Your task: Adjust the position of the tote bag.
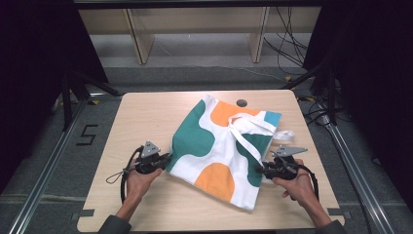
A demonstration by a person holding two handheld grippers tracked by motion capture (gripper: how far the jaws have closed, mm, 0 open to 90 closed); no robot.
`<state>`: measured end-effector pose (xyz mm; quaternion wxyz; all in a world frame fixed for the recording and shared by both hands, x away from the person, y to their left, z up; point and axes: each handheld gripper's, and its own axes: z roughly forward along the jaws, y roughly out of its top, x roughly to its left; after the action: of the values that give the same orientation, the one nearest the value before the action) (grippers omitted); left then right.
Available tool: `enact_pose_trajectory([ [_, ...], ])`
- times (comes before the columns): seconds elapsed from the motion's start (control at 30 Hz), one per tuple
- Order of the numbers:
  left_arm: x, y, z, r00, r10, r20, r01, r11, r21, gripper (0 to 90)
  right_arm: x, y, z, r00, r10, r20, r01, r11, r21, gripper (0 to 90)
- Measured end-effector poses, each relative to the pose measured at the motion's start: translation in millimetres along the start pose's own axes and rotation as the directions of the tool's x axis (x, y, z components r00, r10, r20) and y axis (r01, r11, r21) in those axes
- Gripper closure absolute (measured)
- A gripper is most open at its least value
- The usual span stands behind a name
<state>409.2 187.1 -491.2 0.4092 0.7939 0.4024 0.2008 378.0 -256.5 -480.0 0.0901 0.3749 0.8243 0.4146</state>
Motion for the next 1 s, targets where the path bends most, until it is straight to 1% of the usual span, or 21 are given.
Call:
enact_pose_trajectory([
  [0.03, 4.5, 2.3, 2.1, 1.0000, -0.006, -0.007, 0.006, 1.0000, 0.001, 82.3, 14.3, -1.2, 1.6, 0.9997, -0.019, -0.015, 0.019, 1.000, 0.004, 74.9],
  [0.07, 9.2, 4.4, 4.1, 0.9998, -0.011, -0.013, 0.011, 0.9999, 0.007, 82.3, 14.3, -1.2, 1.6, 0.9997, -0.019, -0.015, 0.019, 1.000, 0.004, 74.9],
  [0.23, 31.2, 12.1, 17.2, 0.9986, -0.032, -0.043, 0.033, 0.9993, 0.017, 82.2, 49.4, 0.8, 12.2, 0.9983, -0.022, -0.053, 0.023, 1.000, 0.022, 73.9],
  [0.27, 35.9, 13.4, 20.4, 0.9977, -0.045, -0.050, 0.046, 0.9989, 0.006, 82.1, 52.7, 2.8, 14.4, 0.9956, -0.078, -0.051, 0.079, 0.997, 0.015, 73.3],
  [0.3, 42.4, 16.1, 21.2, 0.9980, -0.032, -0.055, 0.034, 0.9989, 0.034, 82.1, 59.8, 4.4, 17.3, 0.9936, -0.091, -0.067, 0.092, 0.996, 0.011, 72.8],
  [0.33, 46.0, 18.2, 25.2, 0.9965, -0.057, -0.061, 0.058, 0.9982, 0.015, 82.0, 63.3, 5.3, 20.1, 0.9898, -0.136, -0.042, 0.138, 0.990, 0.027, 72.1],
  [0.37, 50.5, 20.7, 28.6, 0.9952, -0.075, -0.063, 0.076, 0.9970, 0.013, 81.8, 68.8, 6.4, 23.6, 0.9870, -0.153, -0.049, 0.155, 0.987, 0.031, 71.4],
  [0.43, 59.8, 26.5, 33.7, 0.9939, -0.083, -0.072, 0.085, 0.9960, 0.025, 81.2, 78.2, 8.0, 29.6, 0.9827, -0.172, -0.070, 0.174, 0.984, 0.037, 69.8],
  [0.47, 62.4, 29.2, 38.2, 0.9914, -0.110, -0.070, 0.111, 0.9937, 0.013, 80.8, 82.1, 8.5, 31.7, 0.9824, -0.167, -0.083, 0.171, 0.985, 0.038, 68.4],
  [0.57, 67.0, 34.8, 46.0, 0.9897, -0.118, -0.081, 0.121, 0.9920, 0.035, 77.8, 89.6, 10.0, 34.5, 0.9795, -0.158, -0.125, 0.165, 0.985, 0.044, 63.1],
  [0.6, 66.2, 35.7, 47.0, 0.9885, -0.125, -0.085, 0.128, 0.9913, 0.030, 74.7, 89.0, 9.9, 33.8, 0.9768, -0.175, -0.123, 0.183, 0.981, 0.056, 60.7],
  [0.63, 65.5, 36.8, 44.4, 0.9883, -0.114, -0.101, 0.118, 0.9922, 0.040, 61.8, 87.1, 10.7, 29.4, 0.9761, -0.165, -0.142, 0.174, 0.983, 0.059, 54.0],
  [0.67, 63.3, 37.3, 40.0, 0.9876, -0.091, -0.128, 0.098, 0.9937, 0.053, 61.8, 87.1, 10.7, 29.4, 0.9761, -0.165, -0.142, 0.174, 0.983, 0.059, 54.0],
  [0.7, 60.5, 36.3, 34.6, 0.9867, -0.085, -0.139, 0.093, 0.9943, 0.053, 54.4, 85.7, 11.2, 25.0, 0.9756, -0.152, -0.159, 0.161, 0.986, 0.047, 49.8],
  [0.73, 58.0, 33.8, 27.7, 0.9853, -0.108, -0.132, 0.114, 0.9927, 0.039, 48.0, 84.4, 11.6, 18.4, 0.9753, -0.134, -0.176, 0.145, 0.988, 0.051, 46.8],
  [0.77, 55.2, 29.8, 20.8, 0.9809, -0.150, -0.124, 0.152, 0.9883, 0.009, 42.9, 80.4, 12.4, 12.7, 0.9679, -0.149, -0.203, 0.163, 0.985, 0.054, 43.5],
  [0.87, 47.2, 15.3, -3.7, 0.9791, -0.182, -0.092, 0.185, 0.9821, 0.034, 35.5, 63.7, 10.7, -7.3, 0.9699, -0.157, -0.186, 0.179, 0.978, 0.107, 36.2],
  [0.9, 42.2, 9.7, -9.8, 0.9759, -0.204, -0.077, 0.207, 0.9780, 0.028, 33.8, 57.0, 9.2, -12.4, 0.9625, -0.183, -0.201, 0.208, 0.972, 0.111, 37.5],
  [0.93, 36.6, 4.9, -13.9, 0.9739, -0.218, -0.063, 0.220, 0.9751, 0.025, 33.5, 53.1, 7.8, -19.3, 0.9694, -0.168, -0.180, 0.189, 0.976, 0.110, 39.3],
  [0.97, 31.1, 2.0, -18.5, 0.9755, -0.210, -0.067, 0.214, 0.9752, 0.058, 33.3, 46.5, 7.2, -26.1, 0.9710, -0.174, -0.164, 0.192, 0.977, 0.097, 38.7],
  [1.0, 23.7, -0.7, -21.6, 0.9759, -0.204, -0.078, 0.208, 0.9764, 0.057, 32.3, 40.3, 6.8, -31.1, 0.9766, -0.161, -0.143, 0.177, 0.978, 0.109, 38.1],
])
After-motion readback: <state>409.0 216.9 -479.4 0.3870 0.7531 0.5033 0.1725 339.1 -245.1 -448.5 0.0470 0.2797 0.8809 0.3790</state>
